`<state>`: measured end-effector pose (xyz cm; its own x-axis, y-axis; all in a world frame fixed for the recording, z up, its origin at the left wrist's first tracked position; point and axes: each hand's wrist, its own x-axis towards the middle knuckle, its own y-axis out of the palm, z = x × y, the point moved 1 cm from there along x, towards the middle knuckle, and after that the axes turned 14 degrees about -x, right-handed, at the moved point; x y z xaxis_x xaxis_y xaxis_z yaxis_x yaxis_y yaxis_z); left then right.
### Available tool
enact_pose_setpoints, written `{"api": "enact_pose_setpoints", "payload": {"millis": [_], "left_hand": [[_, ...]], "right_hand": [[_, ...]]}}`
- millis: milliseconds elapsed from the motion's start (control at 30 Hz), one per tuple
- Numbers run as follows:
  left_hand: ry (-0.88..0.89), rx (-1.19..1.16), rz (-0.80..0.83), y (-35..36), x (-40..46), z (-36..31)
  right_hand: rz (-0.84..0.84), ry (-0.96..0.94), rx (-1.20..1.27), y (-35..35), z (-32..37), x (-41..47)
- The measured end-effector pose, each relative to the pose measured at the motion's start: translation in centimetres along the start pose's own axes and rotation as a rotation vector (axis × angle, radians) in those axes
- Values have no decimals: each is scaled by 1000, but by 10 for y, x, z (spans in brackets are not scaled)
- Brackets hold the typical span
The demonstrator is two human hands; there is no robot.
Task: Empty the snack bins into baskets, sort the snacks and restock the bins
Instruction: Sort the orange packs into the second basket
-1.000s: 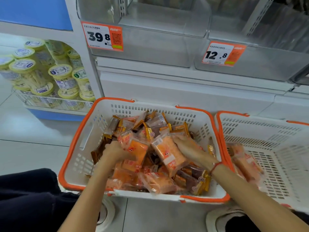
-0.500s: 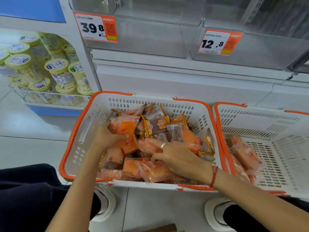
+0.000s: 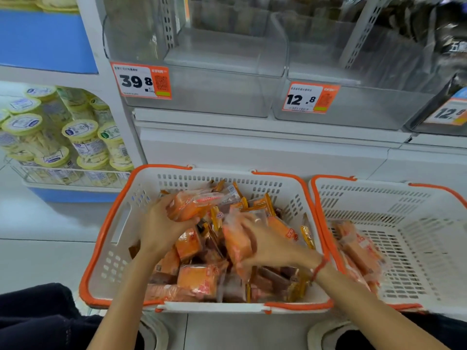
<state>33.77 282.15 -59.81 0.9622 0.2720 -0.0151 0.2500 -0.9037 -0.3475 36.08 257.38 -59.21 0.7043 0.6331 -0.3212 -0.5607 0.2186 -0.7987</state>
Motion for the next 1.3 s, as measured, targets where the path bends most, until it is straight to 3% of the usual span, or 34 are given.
{"api": "enact_pose_setpoints", "payload": {"millis": [100,167,267,367,500,733,800,1033,1200,1267,1300], "left_hand": [[51,-107,-19,29,1,-12],[122,-125,-20,60,1,-35],[223,-168,124,119,2,-83],[235,-164,313,188,3,-128],[227,11,463,271,-5,-161],[312,329,578,326,-7,-134],[374,352,625,320,-7,-132],[399,383,555,208,-9,-101],[165,507,381,104,-7,-26],[39,512,429,78,-10,4],[-12,494,490,68,-13,20]], "right_hand": [[-290,187,595,-51,-40,-42],[-505,239,775,-75,-73,-66],[-803,356,639,-93,-119,-97],[-932,566,246,-90,-163,-127],[-703,774,-110,-70,-196,-152],[-280,856,-156,-52,-202,-166],[-247,810,-170,-57,-191,-163],[-464,519,-305,-66,-132,-112],[-348,279,-388,-40,-72,-42],[-320,274,-397,-28,-63,-21],[-222,302,-387,-23,-63,-12]]}}
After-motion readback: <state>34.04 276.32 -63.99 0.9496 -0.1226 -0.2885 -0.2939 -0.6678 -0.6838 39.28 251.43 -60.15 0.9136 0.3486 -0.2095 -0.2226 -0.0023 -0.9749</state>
